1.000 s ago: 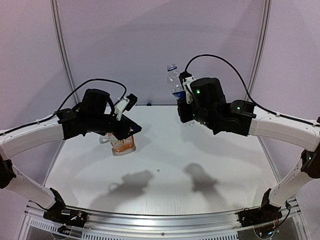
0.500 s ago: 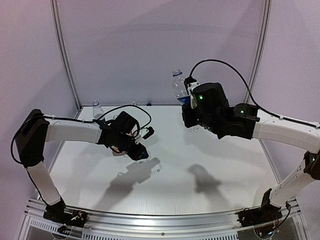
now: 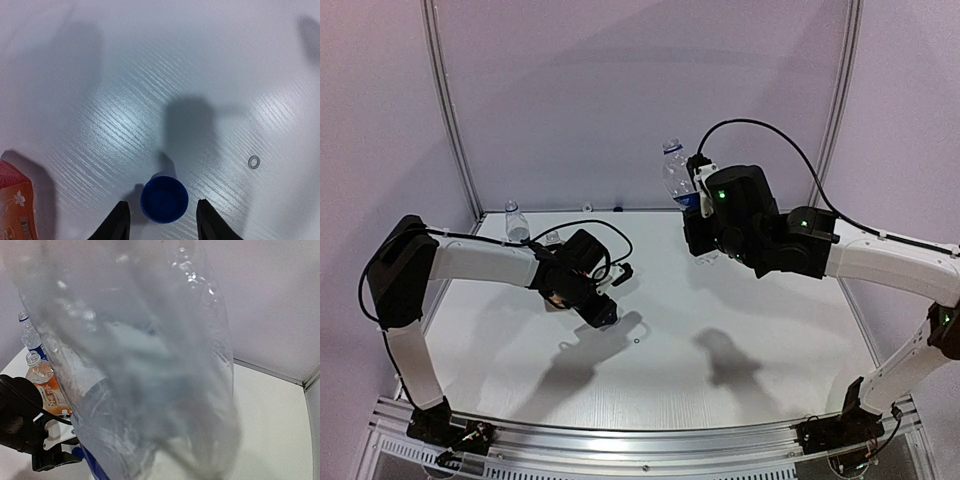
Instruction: Unscrew the bottle caps
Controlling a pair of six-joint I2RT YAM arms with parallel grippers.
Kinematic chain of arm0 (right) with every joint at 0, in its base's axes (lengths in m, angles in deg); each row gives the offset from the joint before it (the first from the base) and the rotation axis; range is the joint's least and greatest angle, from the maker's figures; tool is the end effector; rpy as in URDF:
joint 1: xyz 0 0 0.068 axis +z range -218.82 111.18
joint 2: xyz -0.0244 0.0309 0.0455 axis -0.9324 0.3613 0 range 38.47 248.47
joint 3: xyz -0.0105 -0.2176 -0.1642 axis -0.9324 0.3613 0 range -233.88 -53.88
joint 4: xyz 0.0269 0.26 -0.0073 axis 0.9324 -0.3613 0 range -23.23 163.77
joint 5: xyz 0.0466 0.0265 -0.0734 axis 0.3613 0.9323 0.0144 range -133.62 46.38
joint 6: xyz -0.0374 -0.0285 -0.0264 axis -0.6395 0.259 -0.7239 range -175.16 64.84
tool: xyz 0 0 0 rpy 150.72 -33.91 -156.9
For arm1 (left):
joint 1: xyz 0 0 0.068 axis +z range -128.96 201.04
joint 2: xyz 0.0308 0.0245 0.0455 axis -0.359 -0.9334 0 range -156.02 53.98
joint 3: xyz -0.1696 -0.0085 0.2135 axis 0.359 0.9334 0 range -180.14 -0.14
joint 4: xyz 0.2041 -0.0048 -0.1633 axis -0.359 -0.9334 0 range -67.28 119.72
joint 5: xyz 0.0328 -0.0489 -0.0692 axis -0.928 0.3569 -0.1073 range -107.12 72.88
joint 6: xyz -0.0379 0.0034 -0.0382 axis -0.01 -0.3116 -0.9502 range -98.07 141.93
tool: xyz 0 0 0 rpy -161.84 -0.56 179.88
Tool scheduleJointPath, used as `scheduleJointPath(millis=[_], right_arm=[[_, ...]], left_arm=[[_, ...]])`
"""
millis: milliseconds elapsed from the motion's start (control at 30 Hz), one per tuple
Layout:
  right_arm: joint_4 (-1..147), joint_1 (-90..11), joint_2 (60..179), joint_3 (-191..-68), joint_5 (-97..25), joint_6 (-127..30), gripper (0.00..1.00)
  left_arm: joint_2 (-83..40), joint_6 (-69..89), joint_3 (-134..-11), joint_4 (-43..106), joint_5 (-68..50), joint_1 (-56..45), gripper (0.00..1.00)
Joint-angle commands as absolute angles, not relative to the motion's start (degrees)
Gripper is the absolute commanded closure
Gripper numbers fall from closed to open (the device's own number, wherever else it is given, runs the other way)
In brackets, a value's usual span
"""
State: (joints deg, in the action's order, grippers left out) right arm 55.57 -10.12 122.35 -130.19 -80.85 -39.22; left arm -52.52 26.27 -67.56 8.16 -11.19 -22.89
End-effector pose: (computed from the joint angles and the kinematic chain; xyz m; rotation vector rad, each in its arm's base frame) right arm 0.1924 0.2749 0.3587 -0.3166 1.9039 0.2127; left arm 0.2687 -0.2638 0.1634 1.1248 2.4220 -0.3672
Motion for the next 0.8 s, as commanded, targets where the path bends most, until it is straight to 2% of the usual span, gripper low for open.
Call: scheduleJointPath(millis=[0, 333, 567, 667, 767], right_arm=[[55.59, -10.55, 123.17, -131.53, -80.38, -39.77, 0.70], [55.74, -10.55, 123.17, -131.50, -80.88, -39.94, 0.70], [56.41, -10.54, 122.93, -132.07, -81.29, -40.58, 0.70], [59.03, -10.53, 122.70, -131.92, -77.93, -42.38, 0.69], [63.31, -10.50, 122.78, -131.49, -70.45, -44.77, 0.69]], left_arm=[[-53.25, 26.96, -68.22, 6.79, -12.84, -23.43, 0.52], [-46.76, 26.67, -69.42, 5.63, -12.15, -23.55, 0.46], [-31.92, 26.93, -69.58, 5.35, -11.23, -23.61, 0.40], [-26.21, 27.23, -69.18, 6.31, -12.05, -23.46, 0.28], [-20.07, 27.04, -68.84, 8.10, -12.31, -22.63, 0.05]])
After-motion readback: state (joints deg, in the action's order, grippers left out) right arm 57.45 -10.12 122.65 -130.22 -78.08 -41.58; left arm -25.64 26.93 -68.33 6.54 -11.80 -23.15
